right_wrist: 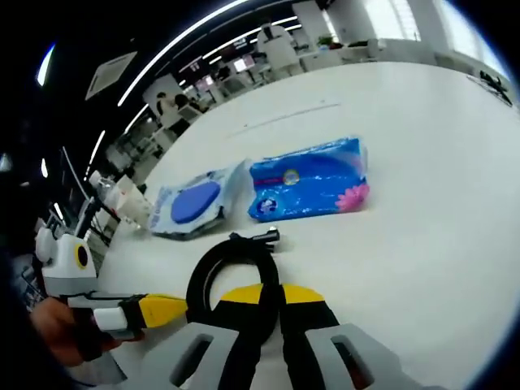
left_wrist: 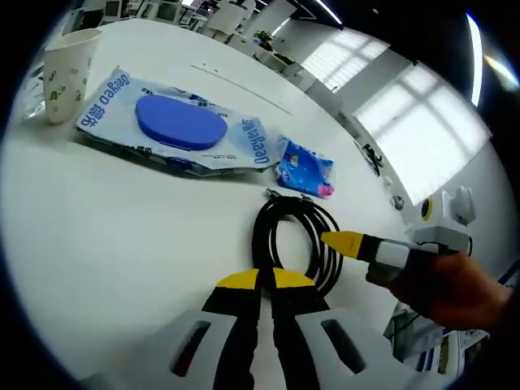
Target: Arrange the tabletop items into an orderly group along one side of the table until the central work area is clear of visible clutter.
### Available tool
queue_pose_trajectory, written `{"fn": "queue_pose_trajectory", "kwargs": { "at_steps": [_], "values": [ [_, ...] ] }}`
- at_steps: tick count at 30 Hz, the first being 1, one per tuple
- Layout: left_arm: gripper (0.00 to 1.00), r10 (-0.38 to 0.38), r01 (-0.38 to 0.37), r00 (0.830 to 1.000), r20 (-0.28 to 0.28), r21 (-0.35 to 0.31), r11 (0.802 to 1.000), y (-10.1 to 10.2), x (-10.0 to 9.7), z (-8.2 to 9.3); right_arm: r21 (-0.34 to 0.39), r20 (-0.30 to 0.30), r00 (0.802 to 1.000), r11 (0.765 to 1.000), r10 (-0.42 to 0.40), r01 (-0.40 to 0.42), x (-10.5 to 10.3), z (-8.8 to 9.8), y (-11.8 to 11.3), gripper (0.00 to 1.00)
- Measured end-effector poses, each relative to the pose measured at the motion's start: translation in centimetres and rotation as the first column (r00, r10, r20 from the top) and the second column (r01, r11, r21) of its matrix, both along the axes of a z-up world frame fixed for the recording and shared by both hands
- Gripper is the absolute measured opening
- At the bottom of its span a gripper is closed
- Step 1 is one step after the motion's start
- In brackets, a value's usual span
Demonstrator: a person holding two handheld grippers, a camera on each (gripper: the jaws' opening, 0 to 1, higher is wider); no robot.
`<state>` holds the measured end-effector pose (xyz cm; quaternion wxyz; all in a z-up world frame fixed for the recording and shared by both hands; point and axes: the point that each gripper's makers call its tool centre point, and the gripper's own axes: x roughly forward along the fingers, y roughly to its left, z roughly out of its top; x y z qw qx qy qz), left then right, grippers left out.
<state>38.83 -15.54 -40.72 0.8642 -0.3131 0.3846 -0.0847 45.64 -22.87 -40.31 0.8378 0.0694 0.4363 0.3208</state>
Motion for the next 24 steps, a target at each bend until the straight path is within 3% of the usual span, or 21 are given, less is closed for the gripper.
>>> {"fn": "queue_pose_trajectory", "kwargs": {
  "at_steps": [14, 24],
  "values": [
    [0.01, 0.035, -0.035, 0.999, 0.003, -0.011, 0.999, 1.1, -0.2, 0.4, -0.001, 0.002, 1.0, 1.0, 0.005, -0.005, 0.1, 0.4, 0.5, 0.05],
    [0.03, 0.078, -0.079, 0.997, 0.024, 0.033, 0.996, 5.5, -1.4, 1.1, -0.001, 0.011, 1.0, 1.0, -0.008, 0.008, 0.6, 0.3, 0.0, 0.1]
  ]
}}
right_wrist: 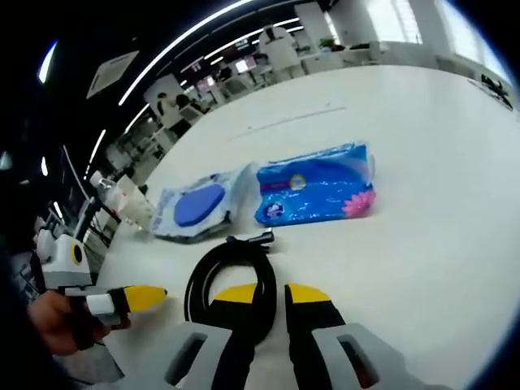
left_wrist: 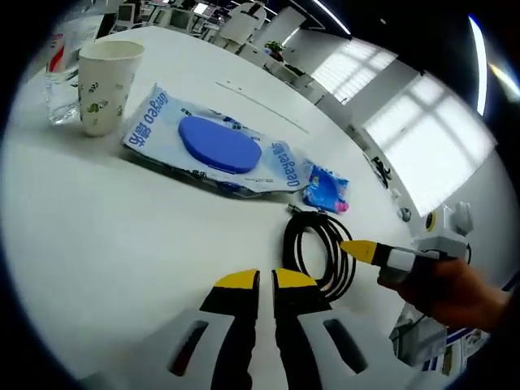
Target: Arrange the tabletop items into an orderly group along one side of the table until the central work area is clear of visible clutter.
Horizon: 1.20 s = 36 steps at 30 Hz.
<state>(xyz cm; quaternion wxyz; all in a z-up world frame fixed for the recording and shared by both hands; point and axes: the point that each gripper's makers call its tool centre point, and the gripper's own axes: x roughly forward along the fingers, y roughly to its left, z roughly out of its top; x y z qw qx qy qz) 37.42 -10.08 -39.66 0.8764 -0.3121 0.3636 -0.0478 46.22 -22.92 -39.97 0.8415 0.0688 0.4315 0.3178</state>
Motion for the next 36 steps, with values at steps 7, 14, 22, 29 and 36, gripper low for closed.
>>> {"fn": "queue_pose_trajectory", "kwargs": {
  "at_steps": [7, 14, 22, 29, 36],
  "values": [
    [0.02, 0.04, -0.04, 0.999, 0.011, 0.024, 0.999, 3.8, -1.4, 0.6, -0.002, 0.013, 1.0, 1.0, 0.007, -0.007, 0.0, 0.6, 0.4, 0.1],
    [0.02, 0.104, -0.106, 0.994, 0.025, 0.09, 0.99, 9.6, -3.3, 1.1, -0.001, 0.053, 0.998, 1.0, 0.023, -0.023, 0.2, 2.9, 1.0, 0.12],
    [0.02, 0.182, -0.188, 0.982, 0.053, 0.123, 0.974, 15.0, -4.3, 2.2, 0.004, 0.059, 0.998, 1.0, 0.029, -0.029, 0.0, 3.1, 1.7, 0.12],
    [0.04, 0.193, -0.208, 0.976, 0.1, 0.166, 0.964, 17.4, -4.6, 4.0, 0.008, 0.069, 0.997, 1.0, 0.018, -0.019, -0.3, 3.6, 1.0, 0.13],
    [0.07, 0.152, -0.187, 0.977, 0.152, 0.26, 0.947, 19.4, -4.5, 6.3, 0.003, 0.07, 0.997, 1.0, 0.012, -0.012, -0.6, 3.7, -0.6, 0.15]
  ]
}}
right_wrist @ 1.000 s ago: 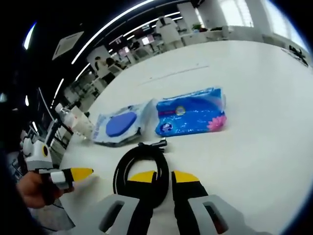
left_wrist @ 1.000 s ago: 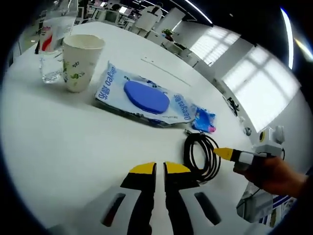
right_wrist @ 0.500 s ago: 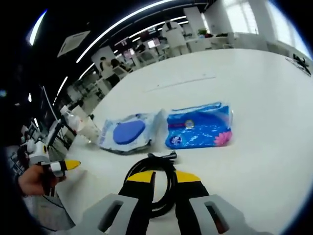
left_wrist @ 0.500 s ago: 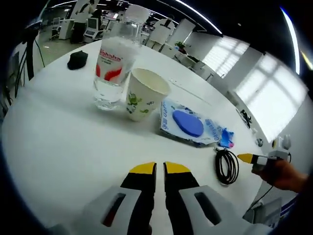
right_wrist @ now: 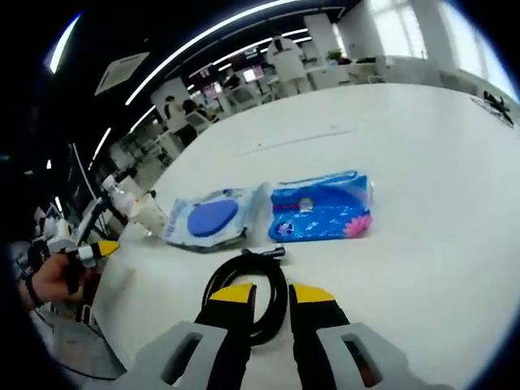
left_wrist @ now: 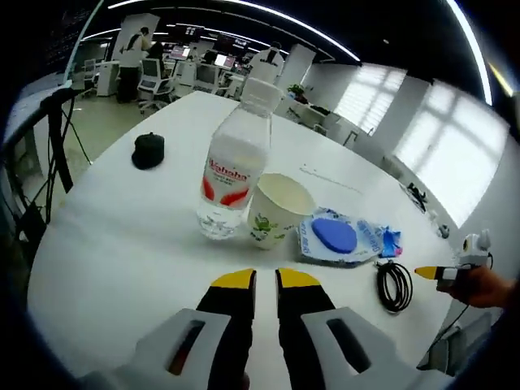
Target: Arrange the tabletop items into an orderly group along one side of the table until the central work area is clear of visible clutter.
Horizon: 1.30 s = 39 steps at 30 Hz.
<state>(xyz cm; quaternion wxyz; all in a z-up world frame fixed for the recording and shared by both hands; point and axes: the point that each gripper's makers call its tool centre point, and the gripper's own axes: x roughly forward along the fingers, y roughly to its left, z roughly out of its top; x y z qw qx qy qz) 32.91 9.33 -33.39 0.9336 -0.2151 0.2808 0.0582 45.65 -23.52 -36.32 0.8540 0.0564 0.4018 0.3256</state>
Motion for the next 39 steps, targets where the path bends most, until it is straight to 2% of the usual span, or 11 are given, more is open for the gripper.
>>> {"fn": "queue_pose_trajectory", "kwargs": {
  "at_steps": [1, 3, 6, 7, 11, 14, 16, 20, 25, 32, 39],
  "values": [
    [0.07, -0.003, 0.003, 1.0, 0.001, 0.004, 1.0, 0.3, 0.3, -0.6, 0.005, -0.004, 1.0, 1.0, -0.005, 0.005, -0.1, 0.0, -0.2, 0.16],
    [0.09, -0.001, 0.0, 1.0, 0.018, 0.027, 1.0, 1.7, 0.7, -0.5, 0.009, 0.0, 1.0, 1.0, -0.002, 0.002, -0.5, 0.2, -0.3, 0.18],
    [0.1, 0.004, -0.006, 0.999, 0.038, 0.05, 0.999, 2.6, 1.0, 1.0, 0.007, 0.013, 1.0, 1.0, 0.015, -0.015, -1.9, 0.5, -0.6, 0.2],
    [0.11, 0.005, -0.008, 0.999, 0.045, 0.058, 0.998, 3.8, 1.5, 1.0, 0.008, 0.017, 1.0, 1.0, 0.024, -0.024, -2.1, 0.6, -0.8, 0.22],
    [0.12, 0.01, -0.014, 0.998, 0.064, 0.06, 0.998, 4.2, 1.8, 2.0, 0.008, 0.029, 0.999, 0.999, 0.038, -0.039, -1.9, 0.7, -0.9, 0.26],
    [0.13, 0.022, -0.027, 0.997, 0.075, 0.061, 0.998, 5.8, 2.3, 2.5, 0.014, 0.031, 0.999, 0.999, 0.044, -0.044, -3.7, 0.8, -1.9, 0.28],
    [0.13, 0.028, -0.033, 0.996, 0.082, 0.061, 0.998, 6.4, 2.5, 3.1, -0.004, 0.032, 0.997, 0.998, 0.064, -0.064, -4.0, 0.5, -2.1, 0.32],
    [0.14, 0.026, -0.033, 0.995, 0.096, 0.066, 0.997, 6.9, 3.2, 4.0, -0.01, 0.04, 0.995, 0.996, 0.091, -0.091, -5.2, 0.6, -2.8, 0.38],
    [0.16, 0.015, -0.025, 0.992, 0.128, 0.071, 0.997, 7.1, 4.5, 5.4, -0.027, 0.057, 0.991, 0.992, 0.121, -0.12, -6.9, 0.9, -3.6, 0.51],
    [0.19, -0.01, -0.001, 0.99, 0.139, 0.078, 0.997, 6.6, 5.7, 6.7, 0.002, 0.053, 0.994, 0.996, 0.091, -0.092, -8.5, 1.3, -4.4, 0.62],
    [0.22, -0.059, 0.042, 0.989, 0.138, 0.126, 0.991, 6.4, 6.8, 7.8, 0.013, 0.049, 0.997, 0.998, 0.066, -0.067, -10.2, 1.7, -5.0, 0.64]
  ]
}}
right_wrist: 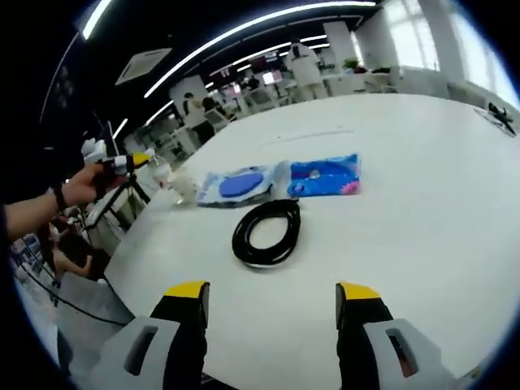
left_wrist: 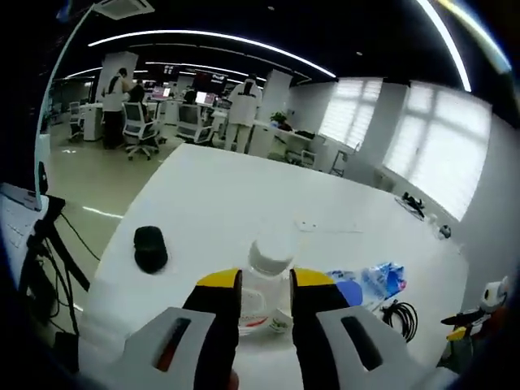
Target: Arrange the tabletop items into an orderly group along one side of the table until the central work area is clear of visible clutter.
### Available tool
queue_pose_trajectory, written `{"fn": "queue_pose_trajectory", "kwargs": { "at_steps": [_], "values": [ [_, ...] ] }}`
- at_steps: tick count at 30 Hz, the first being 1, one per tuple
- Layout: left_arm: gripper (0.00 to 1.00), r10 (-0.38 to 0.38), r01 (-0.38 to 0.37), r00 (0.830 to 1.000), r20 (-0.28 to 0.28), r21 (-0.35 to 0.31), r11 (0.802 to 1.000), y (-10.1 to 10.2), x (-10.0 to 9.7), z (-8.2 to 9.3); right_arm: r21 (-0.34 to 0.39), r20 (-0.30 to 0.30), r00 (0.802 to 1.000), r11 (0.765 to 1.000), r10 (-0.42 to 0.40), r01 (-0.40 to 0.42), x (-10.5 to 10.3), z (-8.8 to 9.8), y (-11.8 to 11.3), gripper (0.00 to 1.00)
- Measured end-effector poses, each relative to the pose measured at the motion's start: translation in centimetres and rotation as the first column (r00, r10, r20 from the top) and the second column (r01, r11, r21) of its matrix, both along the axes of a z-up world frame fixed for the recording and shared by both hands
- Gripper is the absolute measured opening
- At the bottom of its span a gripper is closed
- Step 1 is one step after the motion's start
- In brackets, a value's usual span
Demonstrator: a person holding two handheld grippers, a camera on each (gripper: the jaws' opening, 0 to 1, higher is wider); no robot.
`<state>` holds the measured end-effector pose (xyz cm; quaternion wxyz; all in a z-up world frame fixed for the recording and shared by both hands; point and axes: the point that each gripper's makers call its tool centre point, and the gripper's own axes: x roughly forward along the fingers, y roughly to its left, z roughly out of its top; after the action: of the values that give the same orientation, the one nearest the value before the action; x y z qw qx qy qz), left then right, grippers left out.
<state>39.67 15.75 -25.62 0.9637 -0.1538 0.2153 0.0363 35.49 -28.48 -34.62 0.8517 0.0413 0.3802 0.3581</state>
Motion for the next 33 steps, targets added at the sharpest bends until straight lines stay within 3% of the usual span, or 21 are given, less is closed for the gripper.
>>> {"fn": "queue_pose_trajectory", "kwargs": {
  "at_steps": [12, 19, 25, 33],
  "values": [
    [0.26, -0.06, 0.06, 0.998, 0.007, 0.029, 0.998, 0.5, 1.4, 0.3, -0.019, -0.036, 0.997, 0.997, -0.07, 0.07, -1.8, -0.6, -2.3, 0.62],
    [0.22, -0.083, 0.082, 0.997, 0.0, 0.052, 0.995, 0.4, 2.1, 0.2, -0.022, -0.029, 0.996, 0.996, -0.087, 0.086, -1.7, -0.2, -2.9, 0.61],
    [0.21, -0.027, 0.028, 1.0, -0.014, 0.049, 0.998, 0.5, 2.2, 0.1, -0.013, -0.009, 0.995, 0.995, -0.096, 0.096, -1.2, -0.2, -2.6, 0.61],
    [0.21, 0.041, -0.038, 0.999, -0.022, 0.118, 0.992, 1.4, 2.1, 0.2, -0.005, -0.01, 0.997, 0.997, -0.083, 0.082, -1.3, 0.1, -2.1, 0.61]
  ]
}}
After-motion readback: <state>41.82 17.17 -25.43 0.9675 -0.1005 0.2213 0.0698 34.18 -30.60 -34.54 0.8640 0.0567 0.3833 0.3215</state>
